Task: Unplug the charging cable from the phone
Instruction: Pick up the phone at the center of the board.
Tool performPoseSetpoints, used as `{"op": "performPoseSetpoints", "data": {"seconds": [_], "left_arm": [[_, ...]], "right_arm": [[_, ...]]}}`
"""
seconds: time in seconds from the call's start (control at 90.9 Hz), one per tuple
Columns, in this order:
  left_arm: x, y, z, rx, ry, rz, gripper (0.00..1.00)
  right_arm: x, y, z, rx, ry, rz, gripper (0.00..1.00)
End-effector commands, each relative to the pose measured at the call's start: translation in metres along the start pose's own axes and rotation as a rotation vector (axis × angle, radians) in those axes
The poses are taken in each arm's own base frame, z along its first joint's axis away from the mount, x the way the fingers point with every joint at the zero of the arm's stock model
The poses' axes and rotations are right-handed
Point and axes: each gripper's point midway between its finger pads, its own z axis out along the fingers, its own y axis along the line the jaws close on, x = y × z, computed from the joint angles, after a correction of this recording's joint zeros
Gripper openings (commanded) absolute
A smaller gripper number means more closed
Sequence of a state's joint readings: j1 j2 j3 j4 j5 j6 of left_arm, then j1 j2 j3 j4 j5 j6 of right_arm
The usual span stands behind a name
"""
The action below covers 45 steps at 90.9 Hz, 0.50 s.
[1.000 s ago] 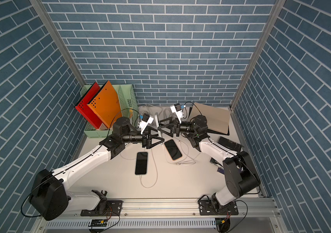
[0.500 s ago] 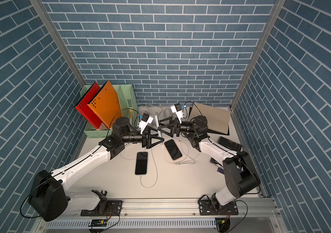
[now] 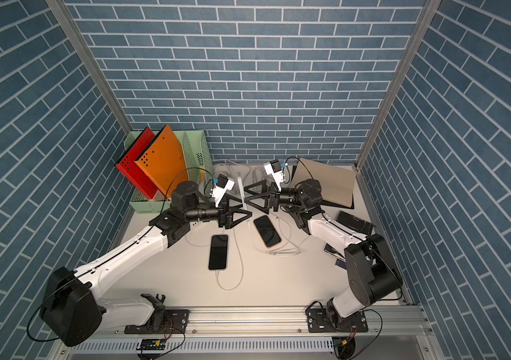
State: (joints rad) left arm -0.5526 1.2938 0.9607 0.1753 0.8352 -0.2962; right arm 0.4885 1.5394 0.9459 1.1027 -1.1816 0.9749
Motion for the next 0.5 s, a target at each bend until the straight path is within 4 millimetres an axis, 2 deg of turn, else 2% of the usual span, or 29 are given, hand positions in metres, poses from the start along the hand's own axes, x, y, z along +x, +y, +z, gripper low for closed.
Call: {"op": "performPoseSetpoints", "data": {"seconds": [0.0, 0.11, 0.242, 0.484], "left_arm": [[-0.023, 0.000, -0.008, -0.054, -0.062, 0.081, 0.00], [-0.029, 0.009, -0.013, -0.095, -0.082, 0.082, 0.00], [-0.038, 0.017, -0.020, -0.132, -0.109, 0.080, 0.00], [-0.049, 0.021, -0.030, -0.154, -0.136, 0.092, 0.00]], "right_arm": [[-0.001, 0.014, -0.007, -0.015, 0.004, -0.026, 1.00], [0.008, 0.009, -0.010, 0.012, 0.012, -0.009, 1.00], [0.027, -0.012, -0.016, 0.145, 0.049, -0.005, 1.00], [0.049, -0.034, -0.031, 0.333, 0.075, -0.042, 1.00]]}}
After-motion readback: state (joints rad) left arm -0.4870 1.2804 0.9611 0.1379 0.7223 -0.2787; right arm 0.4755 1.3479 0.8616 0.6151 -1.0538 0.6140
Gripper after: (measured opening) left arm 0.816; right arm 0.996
